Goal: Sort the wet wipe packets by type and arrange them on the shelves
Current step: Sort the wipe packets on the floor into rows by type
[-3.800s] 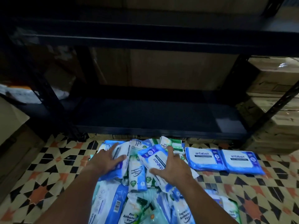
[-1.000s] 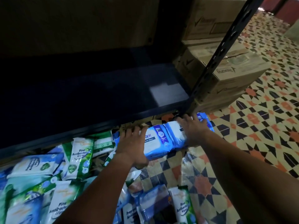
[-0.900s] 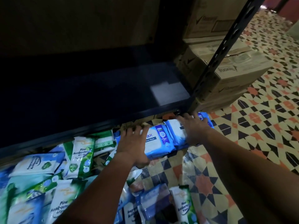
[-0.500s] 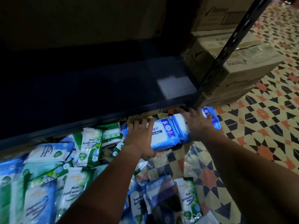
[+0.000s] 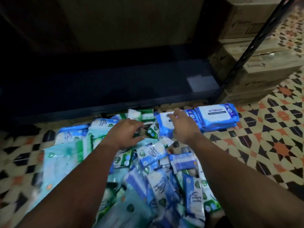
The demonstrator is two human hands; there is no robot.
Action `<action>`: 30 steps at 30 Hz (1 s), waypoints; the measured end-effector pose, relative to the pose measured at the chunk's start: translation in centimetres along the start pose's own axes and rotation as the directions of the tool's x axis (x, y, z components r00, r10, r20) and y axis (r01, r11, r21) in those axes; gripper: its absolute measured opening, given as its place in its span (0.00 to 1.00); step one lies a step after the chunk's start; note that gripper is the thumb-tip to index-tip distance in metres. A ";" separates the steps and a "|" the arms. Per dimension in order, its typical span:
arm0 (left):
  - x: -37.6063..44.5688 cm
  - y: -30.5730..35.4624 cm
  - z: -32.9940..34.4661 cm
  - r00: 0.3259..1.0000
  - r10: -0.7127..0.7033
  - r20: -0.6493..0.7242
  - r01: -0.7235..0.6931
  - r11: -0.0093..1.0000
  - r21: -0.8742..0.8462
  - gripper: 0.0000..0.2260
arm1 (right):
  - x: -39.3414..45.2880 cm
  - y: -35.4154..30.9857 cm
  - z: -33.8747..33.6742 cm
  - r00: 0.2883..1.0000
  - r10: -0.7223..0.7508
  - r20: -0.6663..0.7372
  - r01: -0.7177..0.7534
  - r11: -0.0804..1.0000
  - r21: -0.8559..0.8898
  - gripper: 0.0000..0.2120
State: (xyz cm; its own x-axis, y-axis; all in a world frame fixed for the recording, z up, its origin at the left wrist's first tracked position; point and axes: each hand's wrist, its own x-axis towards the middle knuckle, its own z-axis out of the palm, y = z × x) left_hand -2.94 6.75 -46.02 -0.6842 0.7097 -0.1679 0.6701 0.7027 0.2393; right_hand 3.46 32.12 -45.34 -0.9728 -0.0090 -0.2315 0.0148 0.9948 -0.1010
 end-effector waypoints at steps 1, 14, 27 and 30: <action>-1.5 -0.5 0.3 0.999 -0.029 0.022 0.028 0.998 0.050 0.30 | -0.8 -1.4 0.5 0.998 -0.057 -0.009 0.058 0.997 0.052 0.31; -10.1 1.6 3.1 0.876 -0.468 0.117 0.477 0.877 -0.065 0.49 | -8.6 -10.7 5.8 0.934 0.072 0.351 -0.158 0.962 0.221 0.48; -11.7 -0.4 2.8 0.907 -0.393 -0.151 0.329 0.886 -0.328 0.43 | -9.6 -6.0 4.4 0.982 0.101 0.162 -0.165 0.875 0.454 0.35; -11.3 -0.2 2.3 0.926 -0.357 -0.123 0.299 0.891 -0.342 0.45 | -10.2 -5.2 3.7 0.986 0.136 0.098 -0.167 0.860 0.483 0.36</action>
State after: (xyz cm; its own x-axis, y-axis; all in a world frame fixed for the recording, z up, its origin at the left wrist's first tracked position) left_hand 5.33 -1.29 -46.39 -0.9084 0.3995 -0.1230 0.2945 0.8206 0.4898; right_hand 14.13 26.61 -46.07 -0.9343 0.1160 -0.3372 0.2863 0.8078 -0.5152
